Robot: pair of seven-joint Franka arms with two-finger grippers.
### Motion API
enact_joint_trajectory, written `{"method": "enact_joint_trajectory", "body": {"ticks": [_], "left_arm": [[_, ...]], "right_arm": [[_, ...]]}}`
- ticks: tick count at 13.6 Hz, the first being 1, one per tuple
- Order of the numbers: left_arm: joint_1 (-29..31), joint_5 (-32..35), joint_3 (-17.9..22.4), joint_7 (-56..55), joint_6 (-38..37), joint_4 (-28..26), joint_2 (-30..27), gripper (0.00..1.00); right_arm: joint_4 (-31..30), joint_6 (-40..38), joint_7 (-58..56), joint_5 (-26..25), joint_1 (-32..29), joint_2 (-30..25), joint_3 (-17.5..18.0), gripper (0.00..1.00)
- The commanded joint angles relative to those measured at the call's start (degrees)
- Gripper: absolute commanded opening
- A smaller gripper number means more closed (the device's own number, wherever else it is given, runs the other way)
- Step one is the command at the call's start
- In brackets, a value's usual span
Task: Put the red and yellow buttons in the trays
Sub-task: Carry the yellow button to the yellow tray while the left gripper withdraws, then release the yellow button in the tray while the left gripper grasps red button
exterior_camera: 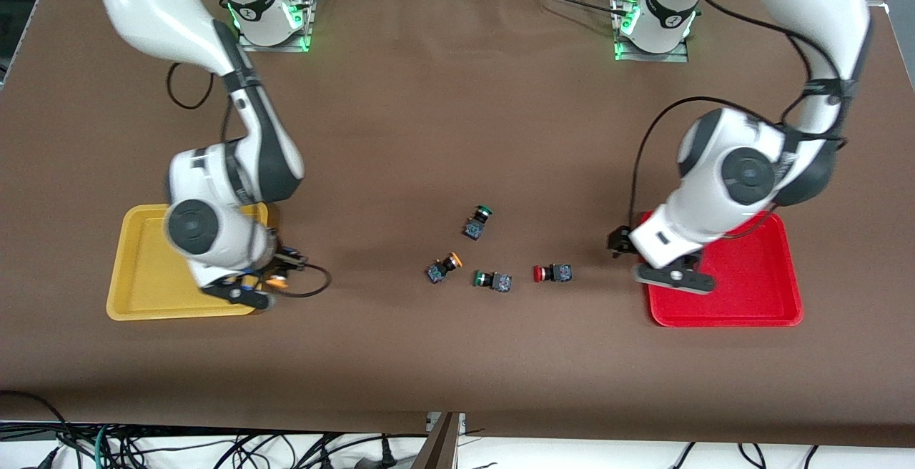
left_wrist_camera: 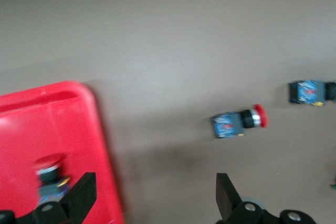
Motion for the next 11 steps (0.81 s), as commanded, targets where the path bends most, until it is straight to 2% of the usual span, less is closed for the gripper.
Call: {"method": "enact_joint_trajectory", "body": {"ticks": [1, 3, 7, 9, 11], "left_arm": [[-3.1, 3.5, 0.4, 0.7, -0.6, 3.9, 4.3, 1.0], [-5.9, 7.9, 0.3, 0.2, -0.3, 3.8, 4.9, 1.0], [-8.0, 8.9, 0.3, 2.5, -0.2, 3.9, 7.3, 1.0], [-9.3, 11.3, 0.3, 9.3, -0.1, 4.0, 8.0, 1.0], [-9.3, 10.8, 0.3, 18.9, -0.1, 4.0, 8.0, 1.0]], "right_arm": [[-1.7, -1.7, -10.0, 0.1, -0.6, -1.3, -4.7, 0.1], [-2.1, -1.5, -16.6, 0.2, -5.0, -1.1, -5.2, 0.1], [-2.1, -0.2, -28.4, 0.7, -13.7, 0.3, -5.0, 0.11], [-2.2, 0.5, -29.3, 0.7, -15.4, 1.7, -5.0, 0.11], [-2.4, 3.2, -29.8, 0.7, -16.8, 3.7, -5.0, 0.11]]}}
